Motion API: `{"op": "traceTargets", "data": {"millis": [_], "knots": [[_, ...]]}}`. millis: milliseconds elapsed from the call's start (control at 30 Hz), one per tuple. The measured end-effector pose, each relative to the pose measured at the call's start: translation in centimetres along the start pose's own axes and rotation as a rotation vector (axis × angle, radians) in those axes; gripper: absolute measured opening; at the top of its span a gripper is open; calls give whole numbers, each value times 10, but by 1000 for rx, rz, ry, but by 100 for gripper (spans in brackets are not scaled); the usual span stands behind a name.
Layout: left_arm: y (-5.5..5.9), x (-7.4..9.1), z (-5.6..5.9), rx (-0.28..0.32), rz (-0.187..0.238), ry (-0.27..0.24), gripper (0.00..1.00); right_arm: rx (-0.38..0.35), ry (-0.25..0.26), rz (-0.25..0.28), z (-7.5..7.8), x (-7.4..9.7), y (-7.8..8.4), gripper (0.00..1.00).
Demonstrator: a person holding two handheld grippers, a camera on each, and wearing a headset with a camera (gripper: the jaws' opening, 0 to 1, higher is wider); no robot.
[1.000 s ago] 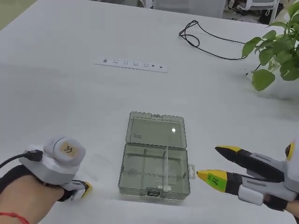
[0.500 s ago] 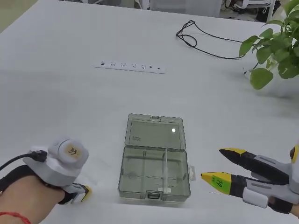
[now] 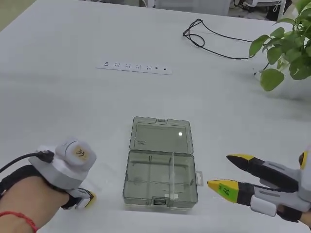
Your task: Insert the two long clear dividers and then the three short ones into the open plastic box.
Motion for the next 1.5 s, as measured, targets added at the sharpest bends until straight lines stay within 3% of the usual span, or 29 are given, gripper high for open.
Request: {"op": "traceTargets", "data": {"millis": [400,767,900,933,1133,1267,1500], "knots": [[-4,1,5,54,59,27,31,6,-11,-23,-6,-3,-1,66],[1,5,11,174,147,77,31,20,-41,-45,-21,-12,-3,64],[2,8,12,230,185,95,31,21,-51,-46,-27,-16,-5,63],[1,9,13,266,208,108,31,21,-54,-47,-29,-17,-5,63],[1,16,15,298,250,120,31,21,-71,-45,-38,-25,-11,61],[-5,23,19,325,296,135,31,28,-79,-58,-45,-31,-12,60],[-35,45,28,345,428,178,31,7,-71,-62,-50,-40,-19,54]]}}
Point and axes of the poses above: the centre of the closed fingertips' face, and the gripper's own axes: x roughly backward along the fingers, z roughly to its right, y roughly out of its underside, the point moved 2 cm from there along x, roughly backward along the fingers, and after that the axes turned 3 degrees about y, right-handed, at the moved point
